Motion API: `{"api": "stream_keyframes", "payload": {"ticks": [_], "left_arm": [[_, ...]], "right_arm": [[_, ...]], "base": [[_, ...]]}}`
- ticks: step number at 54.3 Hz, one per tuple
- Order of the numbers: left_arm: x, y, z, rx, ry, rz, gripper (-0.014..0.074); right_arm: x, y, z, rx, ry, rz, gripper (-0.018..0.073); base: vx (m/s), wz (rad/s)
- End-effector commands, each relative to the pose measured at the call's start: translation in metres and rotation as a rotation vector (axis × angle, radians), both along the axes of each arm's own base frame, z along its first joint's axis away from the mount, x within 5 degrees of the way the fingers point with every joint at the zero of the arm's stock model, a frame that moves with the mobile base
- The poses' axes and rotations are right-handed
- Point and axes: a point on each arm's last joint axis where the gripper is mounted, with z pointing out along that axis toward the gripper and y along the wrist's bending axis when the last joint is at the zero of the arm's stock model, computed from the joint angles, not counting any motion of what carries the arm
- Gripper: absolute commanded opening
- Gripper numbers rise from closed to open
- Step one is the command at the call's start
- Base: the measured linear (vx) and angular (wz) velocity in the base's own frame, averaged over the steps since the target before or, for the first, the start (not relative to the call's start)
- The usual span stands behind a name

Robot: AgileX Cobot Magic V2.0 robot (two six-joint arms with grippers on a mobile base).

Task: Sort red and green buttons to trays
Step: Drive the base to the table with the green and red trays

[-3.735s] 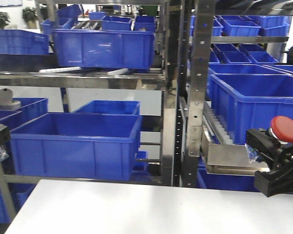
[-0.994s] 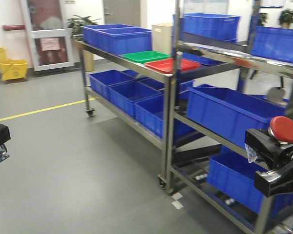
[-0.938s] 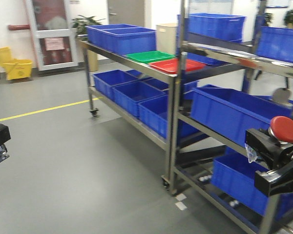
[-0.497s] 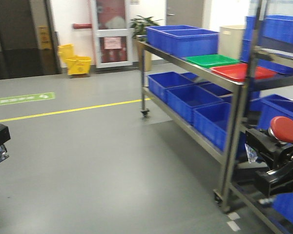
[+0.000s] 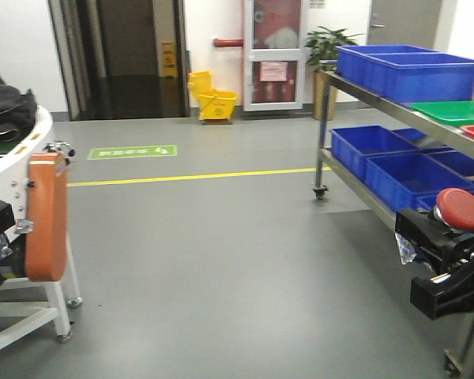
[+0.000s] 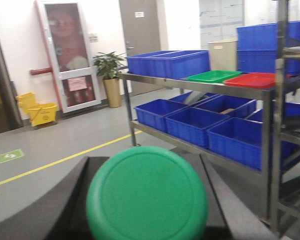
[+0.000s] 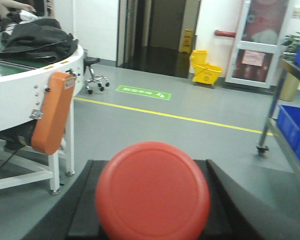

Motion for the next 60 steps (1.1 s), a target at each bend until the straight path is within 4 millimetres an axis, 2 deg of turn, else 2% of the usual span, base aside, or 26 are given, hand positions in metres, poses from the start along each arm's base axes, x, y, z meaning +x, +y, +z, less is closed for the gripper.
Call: {"api": "stream_keyframes", "payload": {"ticks": [1,26,60], "left_arm": [[-0.0036,-0.0004,0.0142,-0.051,-0.035,-0.012,-0.0006],[-0.0045,-0.0016,0.0145,-0.051,-0.039,-0.027,-0.0006],[-0.0045,-0.0016,0.0145,-0.051,-0.039,-0.027,-0.0006]], "right_arm": [[-0.0056,0.0013,0.0216,0.026,-0.123,0.035,-0.0009],[-0.0056,0.0013,0.0216,0.026,-0.124,0.035,-0.0009],[-0.0056,0.0013,0.0216,0.027,-0.123,0.035,-0.0009]], "base": [[0.18,0.37],[0.21,0.22],[0.31,-0.07]]}}
